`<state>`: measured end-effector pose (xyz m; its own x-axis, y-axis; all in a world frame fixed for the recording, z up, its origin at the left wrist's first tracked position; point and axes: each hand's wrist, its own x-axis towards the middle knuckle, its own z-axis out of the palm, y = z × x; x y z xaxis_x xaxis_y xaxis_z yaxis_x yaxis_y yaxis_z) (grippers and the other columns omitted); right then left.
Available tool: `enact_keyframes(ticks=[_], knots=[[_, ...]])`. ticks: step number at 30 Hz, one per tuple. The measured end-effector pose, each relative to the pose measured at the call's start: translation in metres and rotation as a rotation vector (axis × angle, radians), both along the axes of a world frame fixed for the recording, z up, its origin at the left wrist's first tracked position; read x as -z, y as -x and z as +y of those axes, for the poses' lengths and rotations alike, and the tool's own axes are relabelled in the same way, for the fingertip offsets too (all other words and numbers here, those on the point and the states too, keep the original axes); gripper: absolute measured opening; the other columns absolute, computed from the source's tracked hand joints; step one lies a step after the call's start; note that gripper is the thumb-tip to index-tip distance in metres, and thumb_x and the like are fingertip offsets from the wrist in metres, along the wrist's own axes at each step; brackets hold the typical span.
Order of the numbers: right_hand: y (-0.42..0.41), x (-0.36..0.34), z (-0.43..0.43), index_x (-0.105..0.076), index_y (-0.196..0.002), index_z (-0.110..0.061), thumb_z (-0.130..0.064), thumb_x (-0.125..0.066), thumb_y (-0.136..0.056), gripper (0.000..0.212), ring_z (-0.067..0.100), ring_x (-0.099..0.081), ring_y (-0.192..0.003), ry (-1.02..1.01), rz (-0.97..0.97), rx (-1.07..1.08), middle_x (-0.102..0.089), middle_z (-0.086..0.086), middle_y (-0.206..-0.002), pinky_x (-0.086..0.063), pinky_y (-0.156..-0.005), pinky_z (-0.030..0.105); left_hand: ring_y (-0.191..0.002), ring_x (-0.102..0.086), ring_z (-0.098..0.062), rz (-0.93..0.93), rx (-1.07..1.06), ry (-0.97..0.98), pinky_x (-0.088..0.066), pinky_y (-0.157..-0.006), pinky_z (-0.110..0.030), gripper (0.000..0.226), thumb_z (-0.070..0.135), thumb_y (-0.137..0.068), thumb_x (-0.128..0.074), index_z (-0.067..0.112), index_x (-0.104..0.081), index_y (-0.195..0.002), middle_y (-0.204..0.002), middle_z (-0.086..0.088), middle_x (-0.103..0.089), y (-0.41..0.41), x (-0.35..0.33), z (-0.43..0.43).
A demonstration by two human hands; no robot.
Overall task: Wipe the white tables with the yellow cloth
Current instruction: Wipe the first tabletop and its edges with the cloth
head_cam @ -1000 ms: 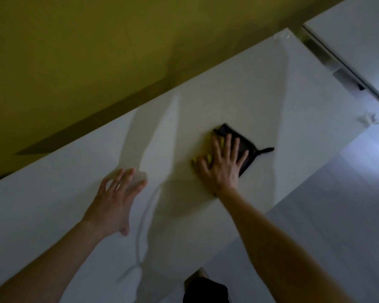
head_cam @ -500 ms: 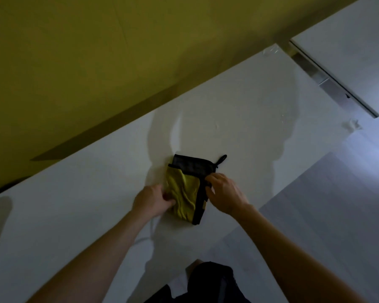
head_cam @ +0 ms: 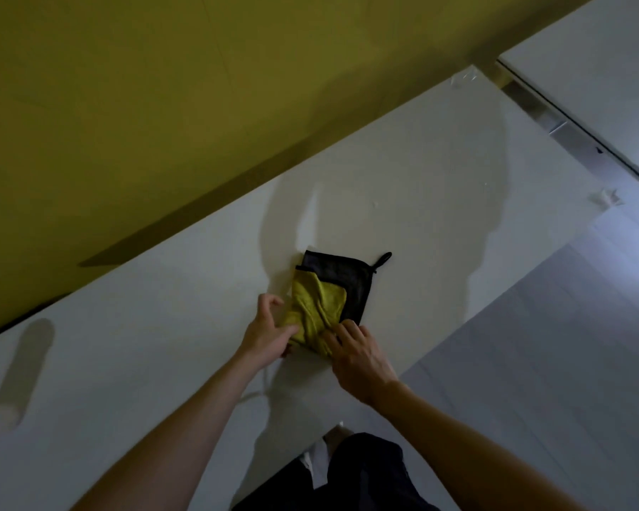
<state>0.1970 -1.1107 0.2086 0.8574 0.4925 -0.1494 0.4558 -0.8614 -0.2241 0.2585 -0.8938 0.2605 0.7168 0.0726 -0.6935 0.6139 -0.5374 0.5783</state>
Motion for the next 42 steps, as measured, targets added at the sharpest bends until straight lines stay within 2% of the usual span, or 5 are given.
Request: enact_keyframes(ticks=[5,11,21,36,42], knots=[[-0.009,-0.025,0.002,-0.057,-0.097,-0.016,-0.006,-0.054,-0.095,0.01,0.026,-0.053,-0.06,-0.329,0.068,0.235,-0.058,0.002,-0.074,-0.047,-0.059,0.038,-0.075,-0.08,-0.027,-0.006,0.161,0.107,-0.068,-0.078,-0.049,0.01,0.023,-0.106,-0.064,0.027,-0.073,-0.106,-0.1,-0.007,-0.078,0.006,-0.021,0.008],[-0.063,-0.067,-0.021,-0.055,-0.143,-0.019,-0.025,-0.062,-0.106,0.038,0.026,-0.068,-0.108,-0.57,0.09,0.921,-0.062,0.004,-0.131,-0.063,-0.085,0.042,-0.113,-0.075,-0.033,0.041,-0.211,0.379,-0.062,-0.097,-0.054,0.026,0.01,-0.107,-0.057,0.006,-0.063,-0.133,-0.124,-0.022,-0.075,-0.028,-0.054,0.008],[-0.073,0.008,0.013,-0.022,-0.171,-0.034,-0.051,-0.055,-0.106,0.075,0.027,-0.006,-0.168,-0.119,0.031,0.166,-0.015,0.001,-0.181,-0.01,-0.133,0.065,-0.124,-0.066,-0.025,-0.426,0.877,-0.533,-0.056,-0.097,-0.039,0.045,0.036,-0.105,-0.06,0.025,-0.057,-0.149,-0.142,0.0,-0.064,-0.029,-0.03,0.044],[0.001,0.01,0.022,-0.039,-0.163,-0.039,-0.076,-0.039,-0.103,0.07,0.036,-0.043,-0.145,0.071,-0.131,0.741,-0.045,0.005,-0.155,-0.026,-0.126,0.057,-0.146,-0.049,-0.036,-0.922,1.129,-0.468,-0.039,-0.121,-0.056,0.064,0.054,-0.102,-0.037,0.021,-0.058,-0.153,-0.158,-0.016,-0.053,-0.118,0.065,0.052],[-0.03,0.034,0.016,-0.035,-0.166,-0.019,-0.061,-0.044,-0.108,0.072,0.028,-0.006,-0.169,-0.014,-0.153,0.692,-0.022,0.01,-0.177,-0.01,-0.135,0.056,-0.164,-0.027,-0.029,-1.014,1.102,-0.412,-0.016,-0.132,-0.062,0.071,0.064,-0.102,-0.036,0.031,-0.045,-0.165,-0.174,-0.011,-0.034,-0.144,0.087,0.04]])
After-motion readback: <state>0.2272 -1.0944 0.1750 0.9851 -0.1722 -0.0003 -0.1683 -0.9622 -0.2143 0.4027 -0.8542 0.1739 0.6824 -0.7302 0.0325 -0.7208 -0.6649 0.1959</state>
